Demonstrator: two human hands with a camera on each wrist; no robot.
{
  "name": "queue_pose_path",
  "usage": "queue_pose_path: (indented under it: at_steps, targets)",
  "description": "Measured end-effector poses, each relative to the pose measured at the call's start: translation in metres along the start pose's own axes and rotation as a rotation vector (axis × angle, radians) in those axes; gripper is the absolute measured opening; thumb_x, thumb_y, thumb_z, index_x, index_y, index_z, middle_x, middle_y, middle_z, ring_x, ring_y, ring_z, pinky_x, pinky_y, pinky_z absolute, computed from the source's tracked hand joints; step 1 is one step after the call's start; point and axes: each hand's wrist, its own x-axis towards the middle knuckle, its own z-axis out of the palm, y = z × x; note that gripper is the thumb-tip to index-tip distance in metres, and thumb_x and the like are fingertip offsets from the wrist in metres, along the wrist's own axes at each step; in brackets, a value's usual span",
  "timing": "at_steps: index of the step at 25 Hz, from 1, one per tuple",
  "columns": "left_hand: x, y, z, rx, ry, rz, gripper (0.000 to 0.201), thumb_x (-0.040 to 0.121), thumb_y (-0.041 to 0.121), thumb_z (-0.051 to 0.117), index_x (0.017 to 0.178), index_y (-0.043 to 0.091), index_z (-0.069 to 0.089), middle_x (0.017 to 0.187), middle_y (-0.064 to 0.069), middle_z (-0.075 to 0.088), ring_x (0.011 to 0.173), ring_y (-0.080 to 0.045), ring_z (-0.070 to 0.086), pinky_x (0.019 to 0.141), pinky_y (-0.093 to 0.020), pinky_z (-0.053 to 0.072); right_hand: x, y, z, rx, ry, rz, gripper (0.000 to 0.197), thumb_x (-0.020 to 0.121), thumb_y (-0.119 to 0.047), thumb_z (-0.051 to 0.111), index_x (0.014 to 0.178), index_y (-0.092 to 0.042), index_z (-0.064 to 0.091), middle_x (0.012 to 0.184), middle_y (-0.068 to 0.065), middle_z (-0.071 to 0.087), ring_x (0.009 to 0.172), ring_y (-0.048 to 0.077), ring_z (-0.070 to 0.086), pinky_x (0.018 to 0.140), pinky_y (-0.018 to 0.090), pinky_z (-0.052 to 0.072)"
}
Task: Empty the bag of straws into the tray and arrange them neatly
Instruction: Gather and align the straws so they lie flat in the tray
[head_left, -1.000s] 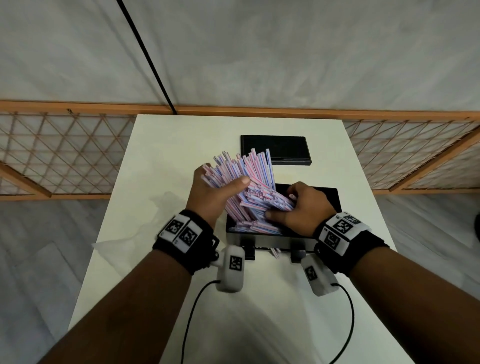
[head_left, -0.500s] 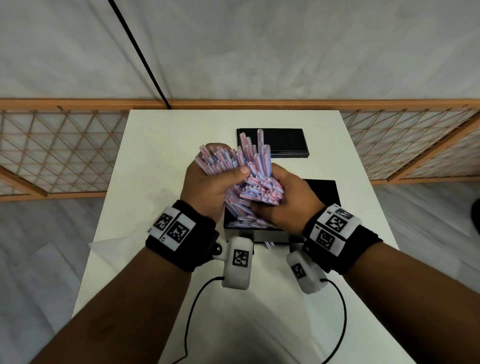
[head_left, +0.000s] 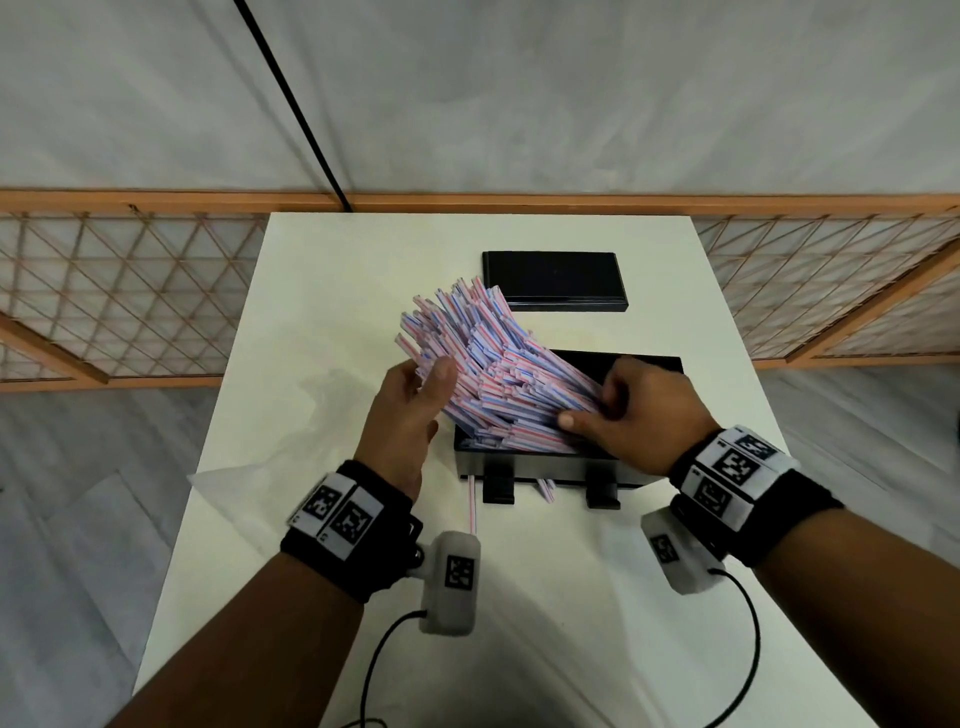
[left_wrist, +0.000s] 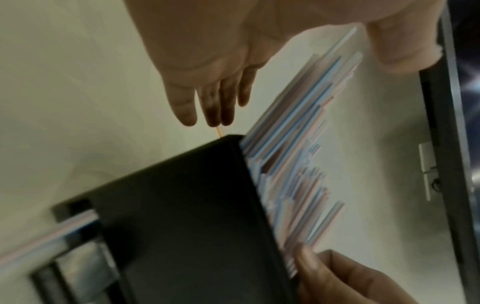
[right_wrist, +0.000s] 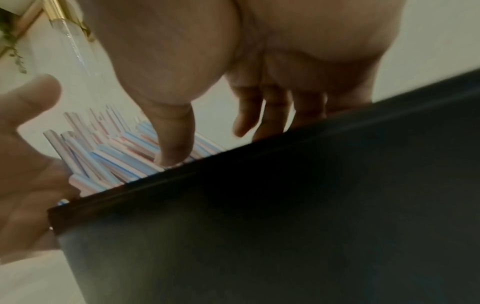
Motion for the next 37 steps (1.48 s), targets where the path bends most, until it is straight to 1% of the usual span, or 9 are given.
queue_pose_path:
  at_steps: [2,5,10,15,18,25,30,33,37]
  targets:
    - [-0.002,-0.015,-0.012,0.177,-0.043,0.01,0.091,0.059,0.051,0.087,0.134,0.011,0.053,0.123,0.001,0.068,0.095,0.005,0.068,0.085,-0.025,0.054,-0.006,0.006,0.006,0.03,-0.118,-0.037,0.047,0.077,-0.059,0.07,0.068,-0.015,0.056,0.059,-0.005,0.055,0.057,0.012,0.052,0.051,0.024,0.035]
    - [-0.007,-0.03,-0.024,0.519,-0.137,-0.038,0.121,0.031,0.06,0.098,0.136,0.021,0.052,0.135,0.002,0.064,0.122,-0.017,0.062,0.102,-0.044,0.054,-0.013,0.009,0.013,0.037,-0.178,-0.125,0.042,0.087,-0.057,0.059,0.073,-0.018,0.065,0.058,-0.006,0.057,0.058,0.006,0.054,0.055,0.023,0.037]
    - [-0.008,-0.035,-0.01,0.615,-0.044,-0.006,0.106,0.04,0.061,0.093,0.133,0.031,0.053,0.126,0.004,0.065,0.11,-0.019,0.068,0.096,-0.044,0.058,-0.011,0.006,0.016,0.024,-0.137,-0.194,0.048,0.079,-0.068,0.056,0.077,-0.02,0.064,0.064,-0.005,0.061,0.063,0.011,0.057,0.061,0.026,0.043]
    - [-0.011,-0.018,0.012,0.51,0.074,0.171,0.044,0.088,0.05,0.071,0.125,0.027,0.063,0.118,0.012,0.067,0.113,-0.01,0.062,0.093,-0.024,0.042,-0.015,-0.005,0.007,-0.025,-0.332,-0.268,0.04,0.083,-0.06,0.062,0.1,-0.025,0.07,0.088,-0.005,0.07,0.085,0.015,0.064,0.079,0.027,0.049]
    - [-0.008,-0.02,0.017,0.376,0.067,0.227,0.066,0.078,0.065,0.063,0.128,0.023,0.063,0.125,0.009,0.068,0.119,-0.009,0.063,0.104,-0.031,0.047,-0.012,-0.016,0.009,-0.184,-0.465,-0.206,0.043,0.081,-0.072,0.055,0.08,-0.029,0.059,0.07,-0.007,0.06,0.075,0.016,0.059,0.073,0.027,0.046]
    - [0.0,-0.035,0.024,0.212,0.024,0.123,0.057,0.067,0.07,0.066,0.114,0.04,0.056,0.132,0.006,0.066,0.123,-0.017,0.063,0.109,-0.044,0.048,0.005,-0.03,0.02,-0.214,-0.578,-0.181,0.051,0.079,-0.065,0.063,0.104,-0.02,0.065,0.1,0.001,0.067,0.094,0.022,0.063,0.081,0.03,0.049]
    - [0.006,-0.041,0.023,0.182,0.023,0.107,0.076,0.063,0.08,0.073,0.123,0.035,0.059,0.128,0.006,0.07,0.12,-0.018,0.066,0.106,-0.05,0.051,0.012,-0.038,0.024,-0.217,-0.608,-0.149,0.051,0.076,-0.056,0.072,0.114,-0.023,0.066,0.107,0.001,0.068,0.098,0.022,0.062,0.084,0.028,0.047]
    - [0.01,-0.042,0.023,0.185,0.016,0.112,0.064,0.067,0.075,0.073,0.118,0.04,0.061,0.128,0.007,0.069,0.12,-0.017,0.066,0.106,-0.049,0.051,0.015,-0.047,0.026,-0.21,-0.641,-0.161,0.058,0.077,-0.048,0.074,0.126,-0.021,0.06,0.119,0.0,0.064,0.107,0.019,0.06,0.091,0.027,0.045]
    - [0.011,-0.044,0.023,0.18,0.021,0.101,0.063,0.066,0.069,0.075,0.12,0.039,0.06,0.127,0.008,0.07,0.119,-0.016,0.066,0.106,-0.049,0.051,0.016,-0.051,0.022,-0.182,-0.668,-0.16,0.057,0.078,-0.035,0.075,0.129,-0.021,0.054,0.106,-0.003,0.063,0.093,0.006,0.066,0.072,0.019,0.047]
